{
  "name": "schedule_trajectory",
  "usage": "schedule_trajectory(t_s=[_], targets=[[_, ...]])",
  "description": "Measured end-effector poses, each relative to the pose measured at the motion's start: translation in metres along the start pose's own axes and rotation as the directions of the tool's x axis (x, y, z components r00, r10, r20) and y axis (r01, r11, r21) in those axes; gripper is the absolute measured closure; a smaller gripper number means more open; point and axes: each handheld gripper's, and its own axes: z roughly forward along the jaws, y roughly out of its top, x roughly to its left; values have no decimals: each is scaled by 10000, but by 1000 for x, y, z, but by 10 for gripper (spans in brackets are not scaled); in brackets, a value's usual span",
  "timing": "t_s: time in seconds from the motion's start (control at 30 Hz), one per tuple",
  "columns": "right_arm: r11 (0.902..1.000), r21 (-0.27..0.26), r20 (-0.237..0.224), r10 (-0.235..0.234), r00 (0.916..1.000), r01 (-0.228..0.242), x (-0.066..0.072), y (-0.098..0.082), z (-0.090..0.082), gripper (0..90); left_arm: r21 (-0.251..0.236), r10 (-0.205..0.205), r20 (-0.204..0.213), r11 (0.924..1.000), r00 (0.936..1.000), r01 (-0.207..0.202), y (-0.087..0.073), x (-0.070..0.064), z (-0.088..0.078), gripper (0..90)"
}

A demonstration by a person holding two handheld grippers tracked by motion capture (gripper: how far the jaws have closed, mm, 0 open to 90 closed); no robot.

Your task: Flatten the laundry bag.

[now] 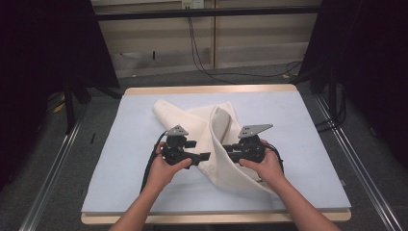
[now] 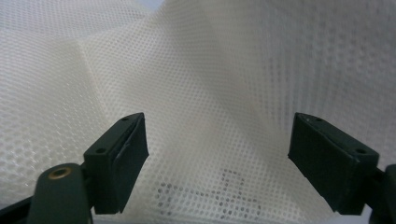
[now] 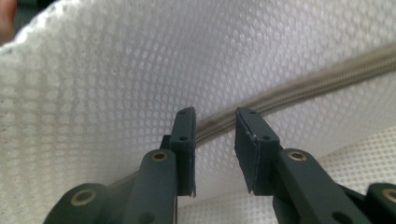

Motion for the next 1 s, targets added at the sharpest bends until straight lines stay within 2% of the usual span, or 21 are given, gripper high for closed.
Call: schedule_trajectory(t_s=[0.2, 0.3, 0.43, 0.53, 0.77, 0.8, 0.87, 0.9, 0.93, 1.0], targets=[[9998, 160, -71, -118, 9999, 119, 3, 0, 3, 691, 56, -262, -329, 9996, 9991, 263, 24, 12, -10, 174], [9997, 181, -53, -130, 9999, 131, 4, 0, 3, 690, 171, -156, -321, 9997, 9994, 161, 30, 12, -13, 170], [9997, 223, -14, -133, 9999, 133, 3, 0, 2, 685, 329, -218, -149, 9992, 9997, 223, 41, 12, -17, 156], [9996, 237, 24, -144, 9999, 143, 3, 0, 2, 685, 349, -381, -331, 9986, 9987, 393, 48, 13, -19, 129], [9996, 251, 12, -147, 9999, 146, 4, 0, 4, 685, 16, -542, -166, 9985, 9984, 542, 67, 13, -24, 113], [9996, 250, 4, -164, 9999, 164, 4, 0, 5, 686, 12, -585, -110, 9983, 9982, 585, 69, 14, -24, 109], [9994, 273, -18, -199, 9998, 199, 4, 0, 6, 686, -94, -782, 322, 9969, 9964, 785, 73, 15, -24, 107], [9994, 286, -29, -200, 9998, 201, 5, 0, 6, 686, -120, -911, 379, 9957, 9951, 916, 76, 15, -24, 103], [9993, 307, -22, -208, 9998, 208, 5, 0, 6, 686, -114, -848, 357, 9963, 9958, 853, 77, 15, -25, 101], [9991, 338, -52, -267, 9996, 268, 6, 0, 7, 687, -132, -969, 406, 9951, 9945, 975, 80, 16, -25, 101]])
